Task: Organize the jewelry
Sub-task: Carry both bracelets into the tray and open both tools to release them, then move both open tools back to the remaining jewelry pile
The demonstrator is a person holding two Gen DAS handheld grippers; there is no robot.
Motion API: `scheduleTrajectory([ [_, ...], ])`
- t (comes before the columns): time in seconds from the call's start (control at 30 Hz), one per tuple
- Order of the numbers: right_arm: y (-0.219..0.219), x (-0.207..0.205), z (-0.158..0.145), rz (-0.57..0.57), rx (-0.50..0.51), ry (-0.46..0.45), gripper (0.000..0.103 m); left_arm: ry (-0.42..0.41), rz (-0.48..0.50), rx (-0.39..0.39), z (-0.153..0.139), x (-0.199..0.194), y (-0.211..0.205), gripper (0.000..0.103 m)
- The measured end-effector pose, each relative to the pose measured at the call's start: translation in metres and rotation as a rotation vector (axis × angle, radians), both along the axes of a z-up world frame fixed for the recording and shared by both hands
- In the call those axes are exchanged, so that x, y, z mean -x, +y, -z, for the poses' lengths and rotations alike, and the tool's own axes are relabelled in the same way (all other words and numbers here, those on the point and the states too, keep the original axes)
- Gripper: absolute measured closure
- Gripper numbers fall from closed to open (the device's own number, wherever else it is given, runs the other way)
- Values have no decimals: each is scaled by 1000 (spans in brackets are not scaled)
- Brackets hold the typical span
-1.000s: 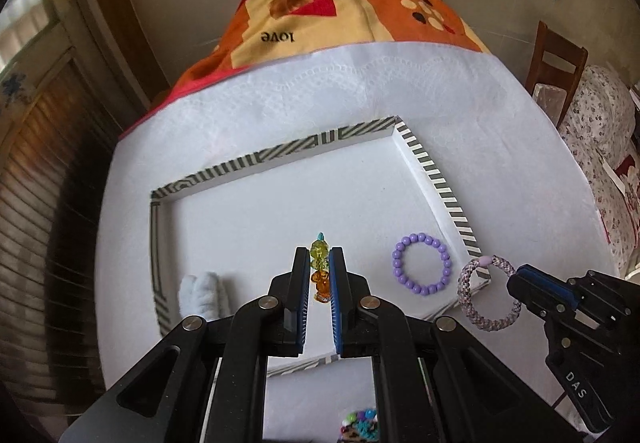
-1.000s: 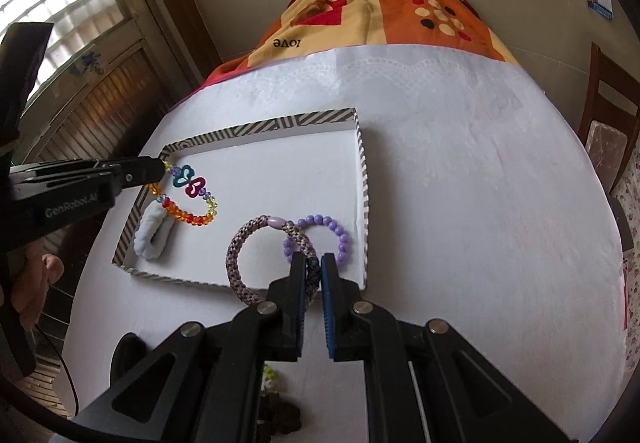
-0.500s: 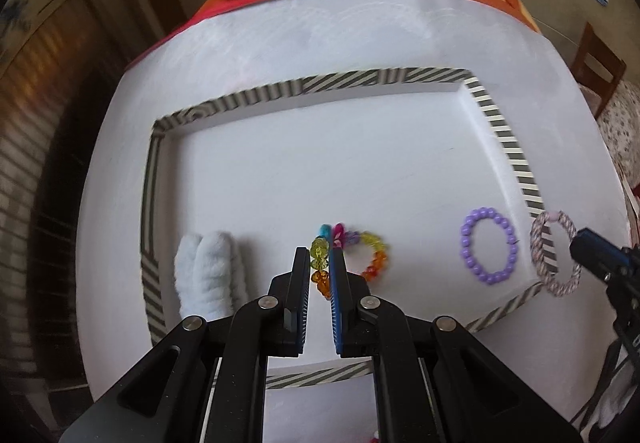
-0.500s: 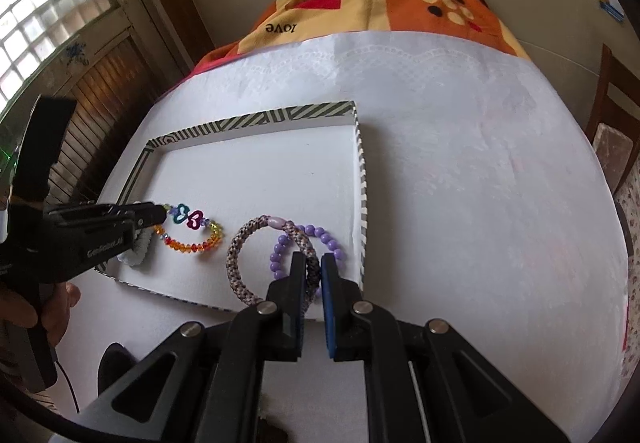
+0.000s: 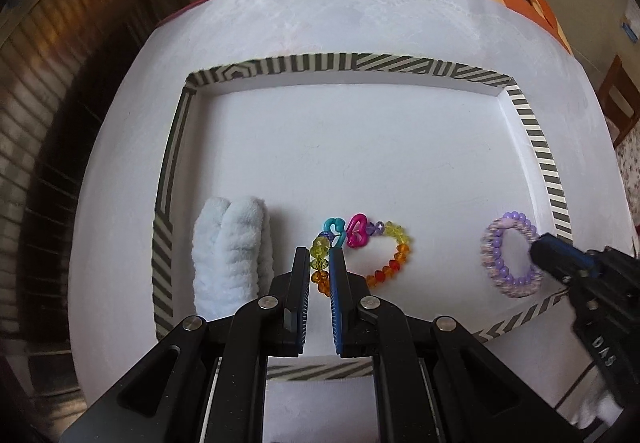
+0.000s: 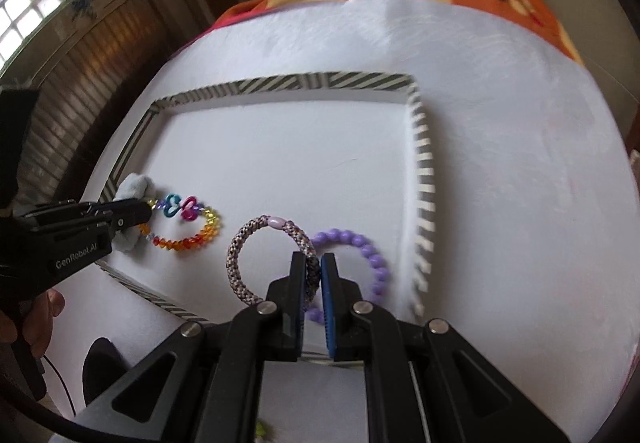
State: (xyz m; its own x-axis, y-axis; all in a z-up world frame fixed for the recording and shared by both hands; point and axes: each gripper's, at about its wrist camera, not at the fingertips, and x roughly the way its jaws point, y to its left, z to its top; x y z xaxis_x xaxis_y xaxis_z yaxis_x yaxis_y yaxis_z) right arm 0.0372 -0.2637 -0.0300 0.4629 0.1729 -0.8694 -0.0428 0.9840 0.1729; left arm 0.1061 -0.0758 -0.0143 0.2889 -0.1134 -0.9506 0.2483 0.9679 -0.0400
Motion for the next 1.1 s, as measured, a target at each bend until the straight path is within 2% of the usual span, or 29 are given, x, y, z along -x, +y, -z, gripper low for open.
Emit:
scheduleTrajectory([
  [0.13,14,-6,10,-43,6,23,95,-12,-7,-31,0,4,4,103],
  [0.4,28,-15,31,-72,24,77,96,-2,-36,-28,5,10,10,103],
  [0.5,23,-14,32,-55,-5,77,84,9,-38,-15,6,13,12,102],
  [0.53,22,-12,31,-46,-12,74,79,9,-37,-11,5,14,11,93],
  [0.6,18,-7,26,-31,-33,62,77,9,-37,1,2,18,13,89],
  [0.7,14,3,14,-4,-51,19,71,10,-36,11,-4,23,13,88],
  [0.77,12,11,5,10,-57,0,62,4,-33,20,-10,27,13,88],
  [1.1,18,60,-38,66,-69,-98,59,-81,-37,41,-41,59,25,88],
])
